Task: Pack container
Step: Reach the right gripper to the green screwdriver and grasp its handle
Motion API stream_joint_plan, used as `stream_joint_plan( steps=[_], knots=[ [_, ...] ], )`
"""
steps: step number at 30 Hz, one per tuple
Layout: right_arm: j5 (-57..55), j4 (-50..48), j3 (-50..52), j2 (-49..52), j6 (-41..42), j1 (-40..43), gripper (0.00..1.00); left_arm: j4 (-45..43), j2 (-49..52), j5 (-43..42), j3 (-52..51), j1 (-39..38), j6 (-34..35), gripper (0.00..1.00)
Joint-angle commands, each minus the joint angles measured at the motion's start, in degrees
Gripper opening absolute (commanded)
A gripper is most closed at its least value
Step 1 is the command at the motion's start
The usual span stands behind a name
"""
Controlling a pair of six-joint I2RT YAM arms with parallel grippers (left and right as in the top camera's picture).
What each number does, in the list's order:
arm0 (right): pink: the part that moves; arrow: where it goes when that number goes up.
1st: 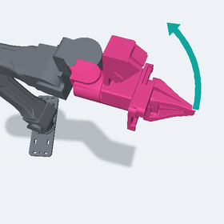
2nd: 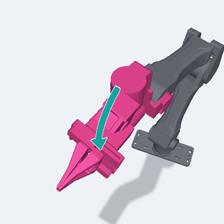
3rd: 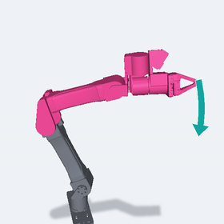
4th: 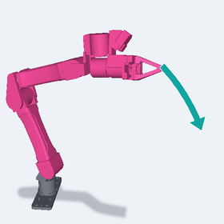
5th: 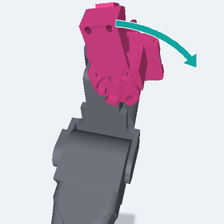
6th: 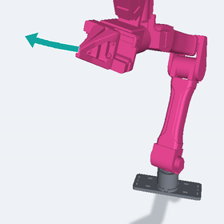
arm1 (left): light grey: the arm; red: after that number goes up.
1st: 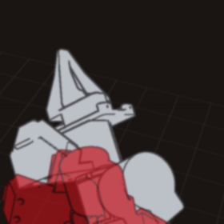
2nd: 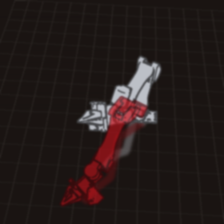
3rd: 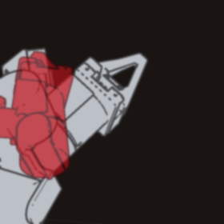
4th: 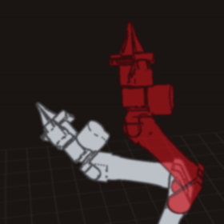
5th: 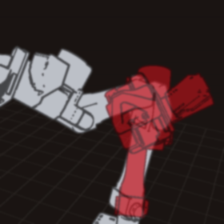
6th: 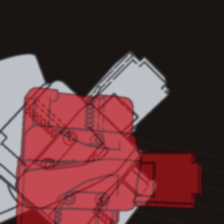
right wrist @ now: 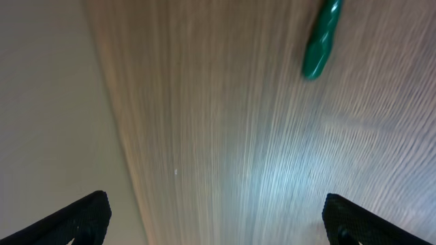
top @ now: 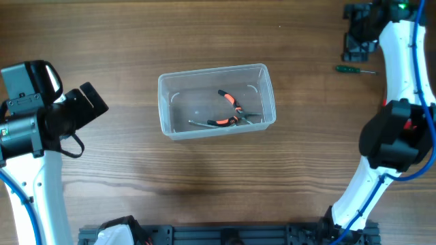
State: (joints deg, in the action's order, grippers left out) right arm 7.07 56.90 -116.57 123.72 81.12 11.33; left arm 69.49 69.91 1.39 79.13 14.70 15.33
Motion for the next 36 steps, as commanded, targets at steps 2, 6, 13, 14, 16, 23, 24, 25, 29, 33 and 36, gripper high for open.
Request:
stream_joint_plan(
  steps=[2, 6, 13, 14, 16, 23, 24, 25, 29, 33, 36],
  knots=[
    [2.0, -0.4, -0.1, 2.9, 3.7, 4.0, 0.99, 0.0, 0.2, -0.9, 0.6, 0.2, -0.1, 1.00],
    [2.2, 0.0, -0.1, 5.9, 4.6, 5.6, 0.99, 0.0, 0.2, -2.0, 0.6, 0.2, 0.1, 1.00],
    [2.5, 0.1, -0.1, 10.7, 6.2, 5.6, 0.99, 0.2, 0.2, -2.0, 0.6, 0.2, 0.1, 1.00],
    [2.5, 0.2, -0.1, 11.1, 6.3, 5.6, 0.99, 0.5, 0.2, -2.0, 0.6, 0.2, 0.1, 1.00],
    [2.1, 1.2, -0.1, 12.2, 6.5, 5.7, 0.99, 0.7, 0.2, -2.0, 0.6, 0.2, 0.3, 1.00],
    [-2.3, 8.5, -0.1, 12.8, 8.0, 6.0, 0.96, 0.7, 0.2, -2.0, 0.6, 0.2, 0.5, 1.00],
    [-2.4, 9.1, -0.1, 12.8, 8.0, 6.3, 0.96, 0.7, 0.2, -2.0, 0.6, 0.2, 0.5, 1.00],
    [-2.6, 9.5, -0.1, 12.8, 7.9, 6.6, 0.96, 0.7, 0.2, -2.0, 0.6, 0.2, 0.5, 1.00],
    [-4.0, 9.8, -0.1, 12.8, 7.8, 6.8, 0.96, 1.0, 0.2, -2.0, 0.6, 0.2, 0.5, 1.00],
    [-5.4, 9.0, -0.1, 13.4, 7.7, 6.8, 0.96, 1.5, 0.2, -2.3, 0.6, 0.2, 0.5, 1.00],
    [-4.3, 8.7, -0.1, 15.8, 7.4, 6.8, 0.96, 1.8, 0.2, -3.8, 0.6, 0.2, 0.5, 1.00]
  ],
)
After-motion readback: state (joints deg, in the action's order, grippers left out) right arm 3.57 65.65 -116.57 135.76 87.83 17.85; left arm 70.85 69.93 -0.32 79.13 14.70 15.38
